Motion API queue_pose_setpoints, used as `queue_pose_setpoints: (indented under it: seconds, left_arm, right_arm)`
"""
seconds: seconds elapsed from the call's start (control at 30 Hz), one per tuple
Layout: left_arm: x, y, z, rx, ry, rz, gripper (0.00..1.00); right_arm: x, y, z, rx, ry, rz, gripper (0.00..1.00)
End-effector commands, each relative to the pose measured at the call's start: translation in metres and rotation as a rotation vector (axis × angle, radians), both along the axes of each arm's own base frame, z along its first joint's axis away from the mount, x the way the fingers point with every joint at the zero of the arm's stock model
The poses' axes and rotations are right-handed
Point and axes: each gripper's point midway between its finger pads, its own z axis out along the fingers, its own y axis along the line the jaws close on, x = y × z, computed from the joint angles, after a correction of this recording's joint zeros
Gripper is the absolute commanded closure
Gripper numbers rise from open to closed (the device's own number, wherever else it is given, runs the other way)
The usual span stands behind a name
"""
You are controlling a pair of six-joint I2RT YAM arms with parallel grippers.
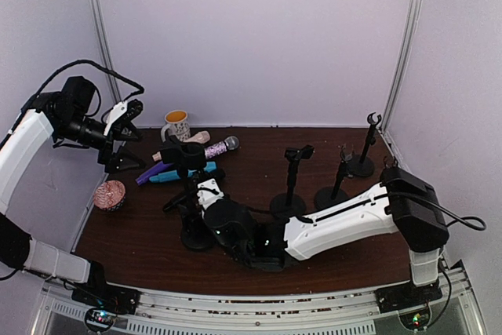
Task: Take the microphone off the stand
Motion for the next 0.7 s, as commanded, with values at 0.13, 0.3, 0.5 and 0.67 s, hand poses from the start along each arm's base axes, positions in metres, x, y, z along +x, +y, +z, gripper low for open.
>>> queue_pose_setpoints:
  seconds: [0.13, 0.3, 0.5, 0.67]
  left_arm:
    - [0.002, -0.001, 0.01, -0.033, -0.028, 0.005, 0.02]
    - [0.001, -0.001, 0.012, -0.034, -0.035, 0.004, 0.02]
    - [-0.002, -0.001, 0.011, -0.035, -0.024, 0.002, 0.02]
    - [-0.004, 0.0, 0.007, -0.028, -0.023, 0.0, 0.02]
  right_arm:
    - [0.024, -0.009, -0.031, -0.167, -0.024, -0.143, 0.3]
    - [0.03, -0.004, -0.036, -0.175, -0.036, -0.159, 0.36]
    - [0.044, 0.003, -0.041, -0.161, -0.029, -0.17, 0.52]
    - [0.048, -0.003, -0.029, -0.124, -0.029, -0.169, 0.91]
